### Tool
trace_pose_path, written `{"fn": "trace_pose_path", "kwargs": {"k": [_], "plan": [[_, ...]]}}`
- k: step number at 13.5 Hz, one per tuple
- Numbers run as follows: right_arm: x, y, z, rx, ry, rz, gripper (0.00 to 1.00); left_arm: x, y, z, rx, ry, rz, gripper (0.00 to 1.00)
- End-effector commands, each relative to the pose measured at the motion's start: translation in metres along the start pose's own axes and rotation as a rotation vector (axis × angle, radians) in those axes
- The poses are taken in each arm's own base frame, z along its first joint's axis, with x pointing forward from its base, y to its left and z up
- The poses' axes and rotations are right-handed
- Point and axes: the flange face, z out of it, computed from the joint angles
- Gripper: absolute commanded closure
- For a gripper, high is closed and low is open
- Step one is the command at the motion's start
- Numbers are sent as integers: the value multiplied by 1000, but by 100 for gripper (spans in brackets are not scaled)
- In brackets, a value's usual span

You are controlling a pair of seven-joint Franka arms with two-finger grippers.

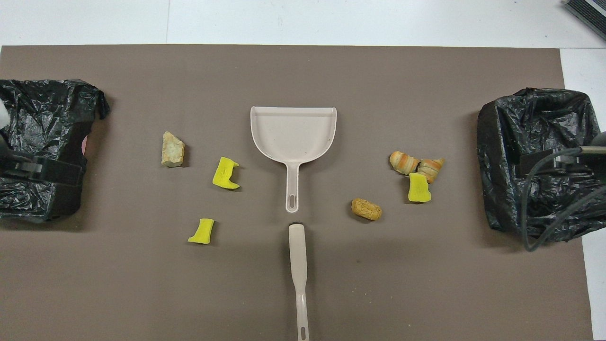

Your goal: Sweep and dump trash in bin

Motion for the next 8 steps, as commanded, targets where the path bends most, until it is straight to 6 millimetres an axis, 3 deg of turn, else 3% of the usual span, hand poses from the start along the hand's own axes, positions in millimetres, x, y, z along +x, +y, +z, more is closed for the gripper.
{"fn": "trace_pose_path", "kwargs": {"k": [1, 5, 8], "plan": [[-4, -7, 9, 10, -13, -36, 0, -20, 56, 41, -7, 14, -25, 0], [28, -39, 42, 17, -37, -80, 0, -41, 134, 104, -6, 17, -41, 0], [69, -83, 73, 10, -64, -135, 0, -57, 185, 145, -7, 10, -26, 0]]}}
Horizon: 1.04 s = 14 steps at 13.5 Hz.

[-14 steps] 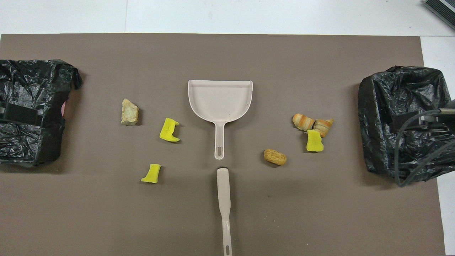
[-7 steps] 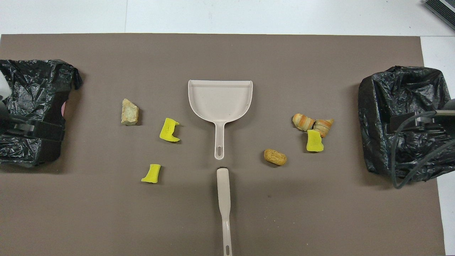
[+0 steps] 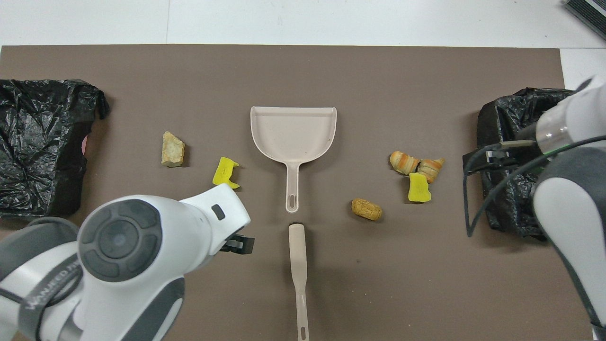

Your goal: Sweep and dump trash in bin

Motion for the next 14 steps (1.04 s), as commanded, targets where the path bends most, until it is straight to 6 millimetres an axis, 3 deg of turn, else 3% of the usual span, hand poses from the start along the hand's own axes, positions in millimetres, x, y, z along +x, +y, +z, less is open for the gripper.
{"fn": "trace_pose_path", "kwargs": {"k": [1, 2, 3, 5, 9, 11, 12, 14], "plan": [[49, -28, 23, 19, -5, -41, 0, -30, 32, 30, -18, 14, -8, 0], [63, -37, 30, 20, 12, -26, 0, -39, 45, 41, -18, 7, -10, 0], [76, -49, 42, 25, 24, -7, 0, -49, 69, 53, -12, -2, -3, 0], [98, -76, 63, 49, 67, 29, 0, -73, 105, 96, -9, -3, -27, 0], [119, -130, 101, 110, 127, 83, 0, -108, 161, 138, -28, 23, -17, 0], [123, -147, 111, 143, 143, 106, 0, -123, 176, 154, -25, 20, -20, 0], [126, -156, 117, 158, 160, 102, 0, -128, 174, 160, -15, 10, -18, 0], [120, -201, 135, 170, 170, 67, 0, -139, 177, 170, 0, -5, -7, 0]]}}
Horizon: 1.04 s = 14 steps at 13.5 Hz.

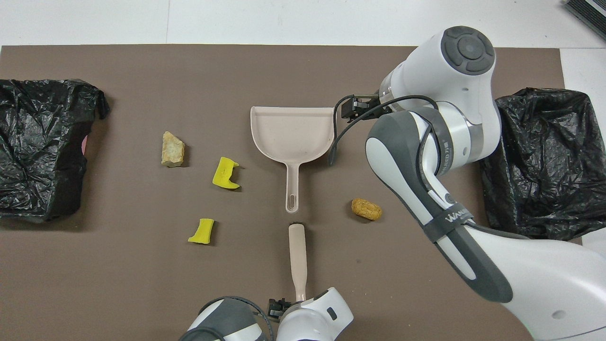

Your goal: Sweep and dump trash in bin

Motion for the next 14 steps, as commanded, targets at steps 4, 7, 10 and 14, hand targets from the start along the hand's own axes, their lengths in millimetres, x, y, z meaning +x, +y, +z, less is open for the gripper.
{"fn": "trace_pose_path", "kwargs": {"k": [4, 7, 10, 14], "plan": [[-37, -101, 56, -21, 13, 57, 0, -17, 10, 27, 6, -14, -56, 0], [-70, -141, 67, -92, 26, 65, 0, -13, 12, 21, -5, -6, -62, 20], [-103, -144, 83, -155, 10, 102, 0, -2, 6, 15, -10, -1, -83, 49], [-136, -136, 94, -180, -11, 71, 3, 11, -5, 6, 4, -5, -103, 91]]}}
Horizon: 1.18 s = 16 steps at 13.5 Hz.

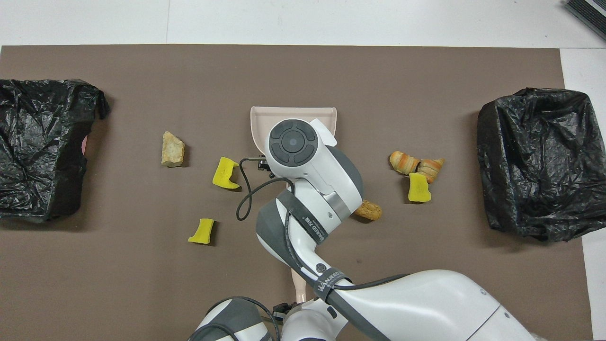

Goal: Sweep and dump trash in bin
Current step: 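Lift the dustpan with the right gripper while the left gripper lifts the brush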

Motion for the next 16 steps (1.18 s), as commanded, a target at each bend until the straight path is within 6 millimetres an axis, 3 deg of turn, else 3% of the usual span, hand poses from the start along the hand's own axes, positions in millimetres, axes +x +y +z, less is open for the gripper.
{"fn": "trace_pose_path", "kwargs": {"k": [1, 2, 3, 4, 5, 6, 8, 12, 16], "plan": [[-23, 15, -2, -30, 9, -4, 10, 8, -9, -12, 19, -13, -23, 99], [-25, 16, -2, -38, 0, -9, 20, 6, -11, -17, 24, -19, -20, 100], [-25, 16, -2, -43, -6, -19, 35, 6, -15, -23, 33, -25, -21, 100], [-27, 18, -1, -53, -23, -73, 71, 10, -25, -30, 51, -27, -32, 100], [-30, 16, -1, -52, -39, -164, 95, 9, -34, -38, 84, -33, -29, 100], [-29, 19, 0, -55, -52, -238, 100, 6, -41, -39, 143, -36, -7, 100], [-26, 22, -2, -64, -65, -286, 100, 6, -58, -42, 251, -36, 38, 100], [-8, 42, -33, -43, -29, -370, 100, 47, -134, -84, 234, -62, 49, 100], [-2, 54, -52, -35, -11, -620, 100, 119, -223, -106, 183, -60, 61, 100]]}}
